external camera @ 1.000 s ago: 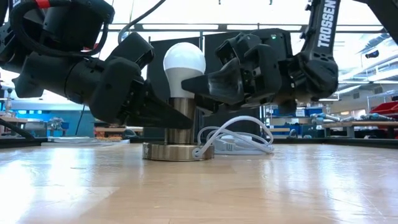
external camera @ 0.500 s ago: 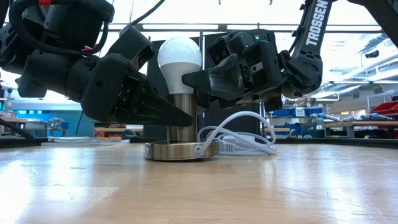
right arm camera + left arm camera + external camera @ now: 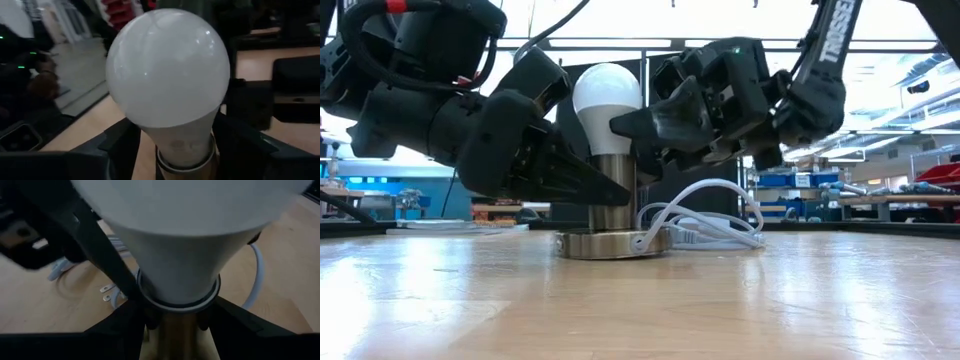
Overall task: Screw lightbulb
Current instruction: Remove the lightbulb from the lamp
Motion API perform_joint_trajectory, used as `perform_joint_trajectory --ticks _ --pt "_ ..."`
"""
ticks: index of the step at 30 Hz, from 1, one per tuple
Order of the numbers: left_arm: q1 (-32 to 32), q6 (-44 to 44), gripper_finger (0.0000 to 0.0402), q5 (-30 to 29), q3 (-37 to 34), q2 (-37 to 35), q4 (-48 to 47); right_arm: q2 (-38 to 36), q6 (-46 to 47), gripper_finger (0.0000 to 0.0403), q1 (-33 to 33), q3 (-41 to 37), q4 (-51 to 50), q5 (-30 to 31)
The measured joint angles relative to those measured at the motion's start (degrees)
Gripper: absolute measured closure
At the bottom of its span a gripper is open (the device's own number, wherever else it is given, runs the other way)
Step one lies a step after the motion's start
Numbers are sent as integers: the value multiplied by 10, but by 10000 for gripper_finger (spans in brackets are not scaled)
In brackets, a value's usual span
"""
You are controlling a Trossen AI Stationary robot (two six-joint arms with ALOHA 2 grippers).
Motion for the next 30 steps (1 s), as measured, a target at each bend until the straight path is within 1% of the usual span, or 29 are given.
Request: perform_joint_trajectory --ticks 3,7,11,13,16,18,21,30 --pt "0 -3 208 -6 1 0 0 -43 -23 145 14 -16 -46 60" --pt "0 -6 208 -11 1 0 -1 -105 -31 143 40 -30 -129 145" --pt "0 -6 208 -11 1 0 -4 -148 -42 142 89 -31 -205 262" --pt "-1 -12 208 -10 1 0 -4 -164 -43 142 115 -31 -229 331" --pt "0 -18 208 -11 1 -1 -7 -176 -42 142 147 -31 -237 441" --pt "0 -18 208 -12 1 -1 -10 -178 -56 142 161 -31 -239 482" --pt "0 -24 208 -12 1 -1 -10 -181 -59 143 171 -31 -239 511" --pt "-1 -39 208 -27 1 -1 -12 -189 -12 144 197 -31 -242 521"
